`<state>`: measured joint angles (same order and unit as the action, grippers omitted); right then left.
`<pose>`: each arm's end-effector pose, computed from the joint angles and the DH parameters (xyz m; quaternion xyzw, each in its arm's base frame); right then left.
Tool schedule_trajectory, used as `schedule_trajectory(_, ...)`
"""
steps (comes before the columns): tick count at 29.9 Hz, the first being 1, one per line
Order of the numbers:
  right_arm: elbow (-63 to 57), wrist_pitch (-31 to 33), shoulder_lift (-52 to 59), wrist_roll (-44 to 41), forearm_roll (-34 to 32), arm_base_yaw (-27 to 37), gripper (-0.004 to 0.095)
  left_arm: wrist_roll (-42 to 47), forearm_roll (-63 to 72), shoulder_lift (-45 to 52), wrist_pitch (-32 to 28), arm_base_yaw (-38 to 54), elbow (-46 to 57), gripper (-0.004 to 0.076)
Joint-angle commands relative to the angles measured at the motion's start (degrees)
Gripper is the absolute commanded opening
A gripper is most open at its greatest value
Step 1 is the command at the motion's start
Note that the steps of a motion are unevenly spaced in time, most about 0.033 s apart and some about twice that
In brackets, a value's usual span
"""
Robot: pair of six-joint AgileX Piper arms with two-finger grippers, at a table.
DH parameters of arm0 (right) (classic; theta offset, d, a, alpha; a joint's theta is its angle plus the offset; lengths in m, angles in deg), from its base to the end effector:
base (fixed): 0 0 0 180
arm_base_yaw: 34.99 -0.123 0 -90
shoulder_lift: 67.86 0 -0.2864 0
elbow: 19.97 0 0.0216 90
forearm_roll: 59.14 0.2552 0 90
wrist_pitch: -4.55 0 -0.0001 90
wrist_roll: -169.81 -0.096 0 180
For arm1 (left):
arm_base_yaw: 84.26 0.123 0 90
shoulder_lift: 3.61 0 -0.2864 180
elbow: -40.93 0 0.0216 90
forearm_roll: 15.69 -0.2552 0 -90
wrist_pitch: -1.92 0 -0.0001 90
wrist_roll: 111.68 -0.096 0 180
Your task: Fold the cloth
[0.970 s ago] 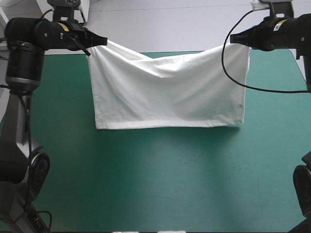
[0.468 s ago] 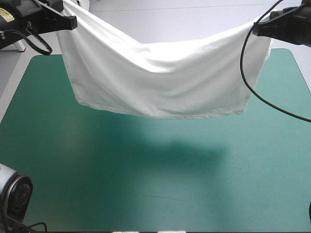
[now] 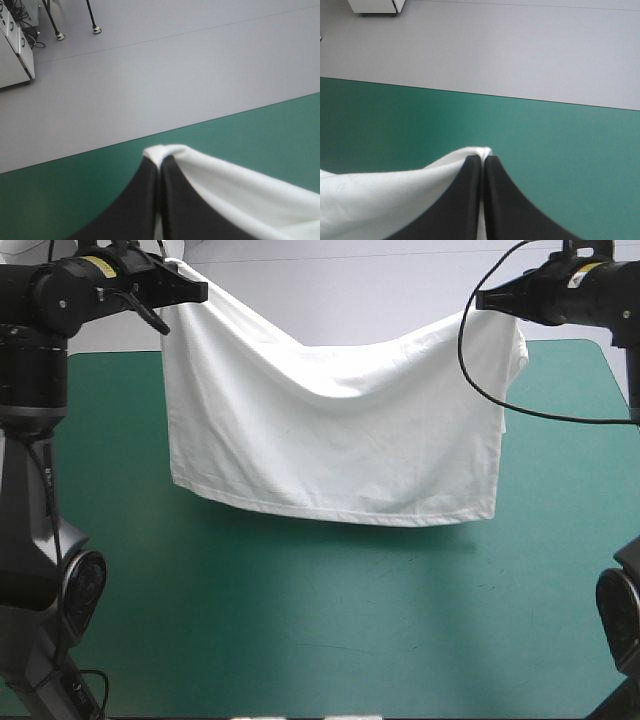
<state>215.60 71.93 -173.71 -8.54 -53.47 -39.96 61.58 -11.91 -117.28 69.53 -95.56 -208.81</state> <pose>0.3434 0.0387 0.5339 -0.0567 0.8527 0.0639 0.5153 0.3574 -0.0774 0.5489 0.1362 0.8151 -0.0546 0.5605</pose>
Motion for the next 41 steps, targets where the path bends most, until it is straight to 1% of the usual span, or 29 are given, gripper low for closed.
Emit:
schedule_trajectory(1, 1.6, -11.8, -0.9, 1.0, -0.2, 0.1, -0.0016, 0.3, -0.3, -0.1, -13.4, 0.0, -1.1, -0.0022)
schedule_trajectory(4, 2.1, -17.1, -2.1, 1.9, -0.2, 0.1, -0.0016, 0.3, -0.2, -1.6, -20.8, 0.0, -1.1, -0.0022)
schedule_trajectory(5, 2.6, -17.9, -2.5, 2.1, -0.2, 0.1, -0.0016, 0.3, -0.2, -1.9, -22.2, 0.0, -1.1, -0.0022)
schedule_trajectory(7, 3.9, -17.7, -3.5, 2.4, -0.2, 0.2, -0.0016, 0.3, -0.2, -2.5, -23.9, 0.1, -1.1, -0.0022)
schedule_trajectory(9, 4.3, -16.2, -4.6, 2.4, -0.2, 0.5, -0.0016, 0.3, -0.2, -3.3, -23.7, 0.1, -1.1, -0.0022)
schedule_trajectory(11, 4.4, -13.5, -5.9, 2.3, 1.2, 1.0, -0.0016, 0.3, -0.2, -4.5, -21.4, 0.1, -1.1, -0.0022)
schedule_trajectory(13, 4.4, -8.9, -7.7, 2.0, 3.1, 1.8, -0.0016, 0.3, -0.2, -6.2, -16.7, 0.1, -1.1, -0.0022)
schedule_trajectory(19, 4.4, 4.1, -14.1, 0.5, 4.3, 2.4, -0.0017, 3.4, 1.3, -14.5, 2.7, 0.1, -1.1, -0.0022)
schedule_trajectory(21, 3.4, 4.3, -15.1, 0.3, 5.4, 2.4, -0.0017, 3.4, 3.9, -16.6, 6.2, 0.1, -1.1, -0.0022)
schedule_trajectory(23, 0.8, 4.4, -15.5, 0.4, 5.7, 2.4, -0.0017, 4.4, 5.0, -17.7, 6.1, 0.0, -0.2, -0.0022)
schedule_trajectory(26, -6.7, 4.4, -14.1, 0.7, 5.7, 2.4, -0.0017, 6.0, 3.9, -17.8, 6.2, 0.0, 2.8, -0.0022)
schedule_trajectory(28, -14.3, 4.3, -12.2, 0.8, 5.5, 2.4, -0.0017, 6.7, 3.7, -16.7, 6.2, 0.0, 7.3, -0.0022)
schedule_trajectory(31, -25.5, 3.1, -8.0, 1.5, 6.8, 2.7, -0.0016, 5.9, 2.6, -13.1, 5.0, -1.3, 18.0, -0.0022)
schedule_trajectory(33, -32.6, 1.0, -5.0, 2.3, 7.6, 2.7, -0.0016, 5.5, 0.4, -8.5, 0.7, -2.8, 27.9, -0.0022)
schedule_trajectory(35, -38.5, -1.3, -1.6, 3.0, 7.9, 2.7, -0.0016, 6.2, 0.0, -2.5, -7.3, -4.0, 38.7, -0.0022)
schedule_trajectory(37, -43.0, -1.8, 0.8, 3.3, 7.8, 2.7, -0.0016, 6.7, 0.5, 3.0, -11.6, -4.2, 47.7, -0.0022)
schedule_trajectory(38, -45.2, -1.8, 2.0, 3.5, 7.6, 2.7, -0.0016, 6.7, 1.5, 5.4, -13.0, -4.2, 52.8, -0.0022)
schedule_trajectory(41, -51.3, -2.0, 5.5, 3.9, 7.6, 2.7, -0.0016, 5.9, 1.5, 10.7, -14.0, -4.0, 61.5, -0.0022)
